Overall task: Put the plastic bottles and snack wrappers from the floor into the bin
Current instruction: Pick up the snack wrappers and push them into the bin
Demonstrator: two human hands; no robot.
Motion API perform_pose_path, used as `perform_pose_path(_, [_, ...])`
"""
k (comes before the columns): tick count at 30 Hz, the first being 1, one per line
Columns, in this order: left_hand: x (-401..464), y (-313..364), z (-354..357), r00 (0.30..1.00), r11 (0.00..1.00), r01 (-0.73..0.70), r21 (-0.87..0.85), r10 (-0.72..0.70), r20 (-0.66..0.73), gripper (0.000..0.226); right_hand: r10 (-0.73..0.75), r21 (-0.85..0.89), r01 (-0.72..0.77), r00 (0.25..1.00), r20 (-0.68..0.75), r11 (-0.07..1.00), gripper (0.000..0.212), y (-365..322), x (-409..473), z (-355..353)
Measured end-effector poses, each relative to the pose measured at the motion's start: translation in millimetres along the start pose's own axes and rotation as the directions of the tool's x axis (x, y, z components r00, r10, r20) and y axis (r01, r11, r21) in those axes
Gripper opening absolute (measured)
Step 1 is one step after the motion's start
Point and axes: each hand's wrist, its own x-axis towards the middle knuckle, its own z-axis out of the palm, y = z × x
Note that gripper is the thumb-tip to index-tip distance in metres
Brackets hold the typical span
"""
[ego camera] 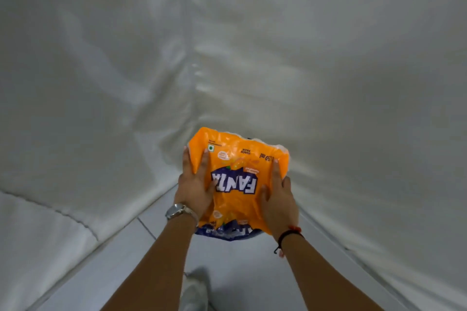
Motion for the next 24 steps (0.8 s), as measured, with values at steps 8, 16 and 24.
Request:
perform_pose_path(8, [53.4, -16.1, 66.1, 0.977, 0.998, -0.002, 0.057, -0.01, 0.214, 0.087, 0.18, -0.064, -0.176, 0.982, 0.063, 0.982, 0.079, 32.2, 45.0, 48.3])
perform_pose_path(16, [61.2, -52.7, 114.8, 0.966, 0.859, -0.073, 0.507, -0.066, 0.25, 0.088, 0.121, -0.444, -0.086, 0.991, 0.052, 0.892, 0.103, 59.5, 63.5, 112.5])
perform_pose_path(24, [75.5, -70.5, 160.0, 0.88, 0.651, -0.194, 0.734, -0.215, 0.423, 0.076, -0.139, -0.539, 0.279, 0.948, 0.285, 0.795, 0.097, 80.3, 78.5, 163.0])
